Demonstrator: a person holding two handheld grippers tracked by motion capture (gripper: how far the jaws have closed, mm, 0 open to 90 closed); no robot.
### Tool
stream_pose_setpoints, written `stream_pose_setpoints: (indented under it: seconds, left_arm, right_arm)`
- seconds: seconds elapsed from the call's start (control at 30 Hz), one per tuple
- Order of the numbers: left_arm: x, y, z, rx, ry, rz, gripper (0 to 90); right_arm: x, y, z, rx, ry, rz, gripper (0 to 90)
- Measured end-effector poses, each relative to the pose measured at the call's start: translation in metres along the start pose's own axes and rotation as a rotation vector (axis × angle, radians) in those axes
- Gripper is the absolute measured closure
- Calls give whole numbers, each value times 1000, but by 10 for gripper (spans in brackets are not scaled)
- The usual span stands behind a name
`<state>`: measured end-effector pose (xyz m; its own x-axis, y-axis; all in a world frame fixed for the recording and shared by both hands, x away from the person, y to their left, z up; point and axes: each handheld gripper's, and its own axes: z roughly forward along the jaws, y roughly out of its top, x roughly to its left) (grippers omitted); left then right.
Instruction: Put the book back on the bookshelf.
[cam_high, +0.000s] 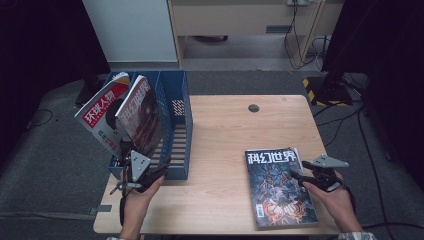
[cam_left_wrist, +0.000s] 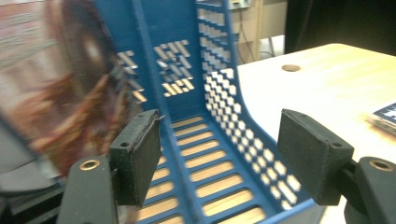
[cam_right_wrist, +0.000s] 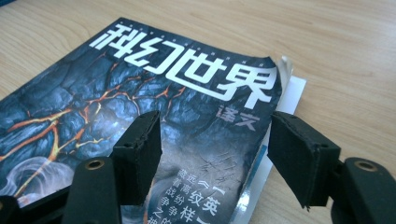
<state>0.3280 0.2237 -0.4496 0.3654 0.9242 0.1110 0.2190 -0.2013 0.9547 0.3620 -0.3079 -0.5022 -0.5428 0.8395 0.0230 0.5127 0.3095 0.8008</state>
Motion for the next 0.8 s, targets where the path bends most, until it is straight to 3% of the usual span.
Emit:
stream_pose_setpoints:
  seconds: [0.13,0.33,0.8]
  left_arm:
    - [-13,1,6,18,-43,40,295]
    - [-27,2,11,25,-98,45,286]
    - [-30,1,16,35,-124,31,278]
  right_arm:
    - [-3,-2,4,15,7,28,281]
    - [-5,-6,8,37,22,53,218]
    - [-3,-9,14,66,62,61,187]
